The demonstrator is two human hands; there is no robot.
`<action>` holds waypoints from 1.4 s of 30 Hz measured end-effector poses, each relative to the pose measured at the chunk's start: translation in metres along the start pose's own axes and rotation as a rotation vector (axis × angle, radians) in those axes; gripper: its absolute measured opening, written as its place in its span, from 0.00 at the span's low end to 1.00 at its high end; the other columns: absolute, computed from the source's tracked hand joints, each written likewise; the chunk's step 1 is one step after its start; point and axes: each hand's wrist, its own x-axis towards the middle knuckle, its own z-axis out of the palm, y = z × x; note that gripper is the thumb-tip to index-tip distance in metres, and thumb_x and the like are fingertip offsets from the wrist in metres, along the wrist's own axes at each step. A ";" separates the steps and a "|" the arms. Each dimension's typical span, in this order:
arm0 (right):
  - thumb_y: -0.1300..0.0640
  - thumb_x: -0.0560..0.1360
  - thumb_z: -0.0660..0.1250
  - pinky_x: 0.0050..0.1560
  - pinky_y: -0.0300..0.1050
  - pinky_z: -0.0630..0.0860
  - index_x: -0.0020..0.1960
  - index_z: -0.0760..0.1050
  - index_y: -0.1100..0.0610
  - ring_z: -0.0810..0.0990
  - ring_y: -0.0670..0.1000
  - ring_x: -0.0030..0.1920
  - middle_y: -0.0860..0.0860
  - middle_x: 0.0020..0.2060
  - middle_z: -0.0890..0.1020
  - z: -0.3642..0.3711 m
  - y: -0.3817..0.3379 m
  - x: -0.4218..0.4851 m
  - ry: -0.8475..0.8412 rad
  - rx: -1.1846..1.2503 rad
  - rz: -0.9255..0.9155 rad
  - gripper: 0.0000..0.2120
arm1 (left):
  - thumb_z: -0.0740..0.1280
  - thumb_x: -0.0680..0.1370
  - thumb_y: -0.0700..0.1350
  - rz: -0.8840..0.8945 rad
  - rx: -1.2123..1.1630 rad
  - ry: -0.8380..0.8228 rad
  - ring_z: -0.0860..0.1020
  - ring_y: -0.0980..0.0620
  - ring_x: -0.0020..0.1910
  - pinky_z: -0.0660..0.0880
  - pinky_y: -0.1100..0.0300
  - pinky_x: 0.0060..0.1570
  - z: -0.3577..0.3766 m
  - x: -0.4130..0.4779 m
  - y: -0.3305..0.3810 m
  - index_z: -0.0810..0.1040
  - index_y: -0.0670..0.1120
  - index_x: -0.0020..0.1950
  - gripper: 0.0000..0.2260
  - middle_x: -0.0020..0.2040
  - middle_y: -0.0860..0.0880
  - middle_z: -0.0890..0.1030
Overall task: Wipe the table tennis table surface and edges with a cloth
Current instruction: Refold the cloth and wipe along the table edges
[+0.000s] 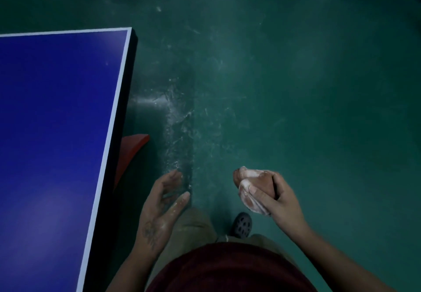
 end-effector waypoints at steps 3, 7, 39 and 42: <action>0.48 0.72 0.78 0.53 0.44 0.85 0.63 0.80 0.51 0.87 0.47 0.55 0.45 0.56 0.87 0.004 -0.018 0.047 -0.033 -0.021 -0.005 0.21 | 0.74 0.79 0.50 0.000 0.002 0.035 0.79 0.55 0.73 0.77 0.49 0.69 -0.005 0.042 0.006 0.77 0.57 0.76 0.24 0.72 0.56 0.82; 0.48 0.73 0.78 0.52 0.44 0.85 0.63 0.80 0.49 0.87 0.47 0.56 0.45 0.57 0.87 0.021 -0.040 0.116 -0.046 -0.079 -0.014 0.21 | 0.73 0.79 0.51 -0.011 -0.047 0.083 0.80 0.54 0.72 0.78 0.46 0.71 -0.015 0.113 0.008 0.78 0.55 0.75 0.23 0.71 0.55 0.82; 0.43 0.72 0.79 0.48 0.43 0.83 0.62 0.79 0.39 0.87 0.46 0.54 0.43 0.56 0.86 0.093 -0.303 0.696 -0.164 -0.135 -0.109 0.20 | 0.77 0.76 0.52 -0.068 -0.043 0.153 0.80 0.54 0.71 0.78 0.46 0.71 -0.047 0.708 0.161 0.80 0.57 0.72 0.25 0.70 0.56 0.83; 0.43 0.72 0.79 0.48 0.40 0.83 0.59 0.79 0.37 0.86 0.44 0.54 0.42 0.56 0.86 0.101 -0.339 0.746 -0.219 -0.152 -0.122 0.18 | 0.77 0.76 0.56 -0.073 -0.052 0.192 0.80 0.52 0.72 0.78 0.46 0.69 -0.047 0.750 0.179 0.77 0.53 0.75 0.28 0.71 0.56 0.82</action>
